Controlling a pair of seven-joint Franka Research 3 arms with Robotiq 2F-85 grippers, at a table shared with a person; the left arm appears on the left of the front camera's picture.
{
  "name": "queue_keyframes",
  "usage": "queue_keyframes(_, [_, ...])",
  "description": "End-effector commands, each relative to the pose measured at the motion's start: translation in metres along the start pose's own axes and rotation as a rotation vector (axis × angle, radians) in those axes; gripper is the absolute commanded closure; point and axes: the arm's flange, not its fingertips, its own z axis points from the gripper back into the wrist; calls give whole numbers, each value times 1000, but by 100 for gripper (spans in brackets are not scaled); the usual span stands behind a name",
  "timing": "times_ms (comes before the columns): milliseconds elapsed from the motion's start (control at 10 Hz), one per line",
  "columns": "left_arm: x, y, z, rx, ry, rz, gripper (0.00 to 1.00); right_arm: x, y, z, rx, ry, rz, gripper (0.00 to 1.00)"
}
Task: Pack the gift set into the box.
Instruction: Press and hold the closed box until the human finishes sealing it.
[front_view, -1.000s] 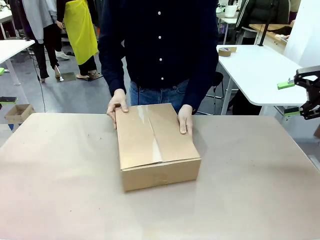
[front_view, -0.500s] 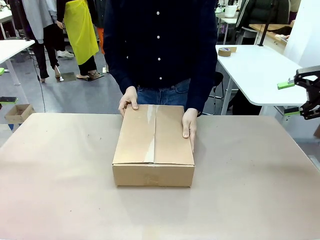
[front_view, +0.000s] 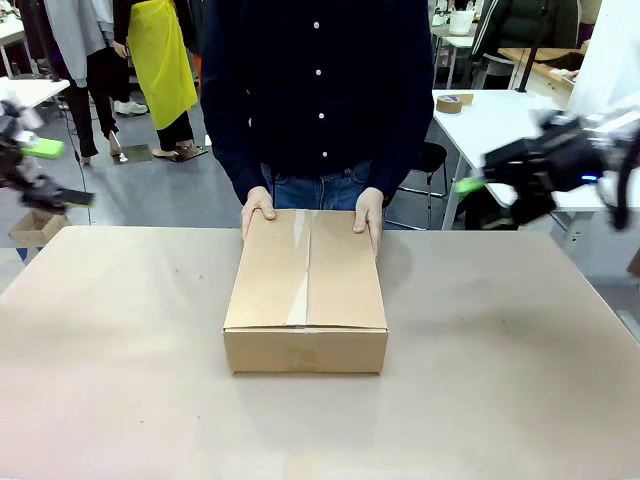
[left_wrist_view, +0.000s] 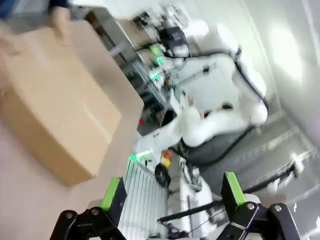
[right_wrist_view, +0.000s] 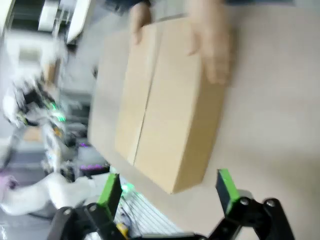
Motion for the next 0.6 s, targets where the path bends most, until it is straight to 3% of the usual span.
queue_keyframes(0, [19, 33, -32, -118, 80, -581, 0, 26, 1, -33, 125, -67, 478, 0])
queue_keyframes(100, [20, 40, -42, -73, 38, -753, 0, 16, 8, -42, 263, -53, 703, 0])
queue_keyframes(200, [18, 40, -46, -51, -42, -833, 0, -3, 13, -43, 472, 18, 900, 0])
queue_keyframes(300, [15, 34, -46, -23, -96, -876, 0, -28, 19, -36, 627, 63, 993, 0])
queue_keyframes(500, [12, 22, -46, -23, -147, -909, 0, -69, 36, -11, 662, -21, 1150, 0])
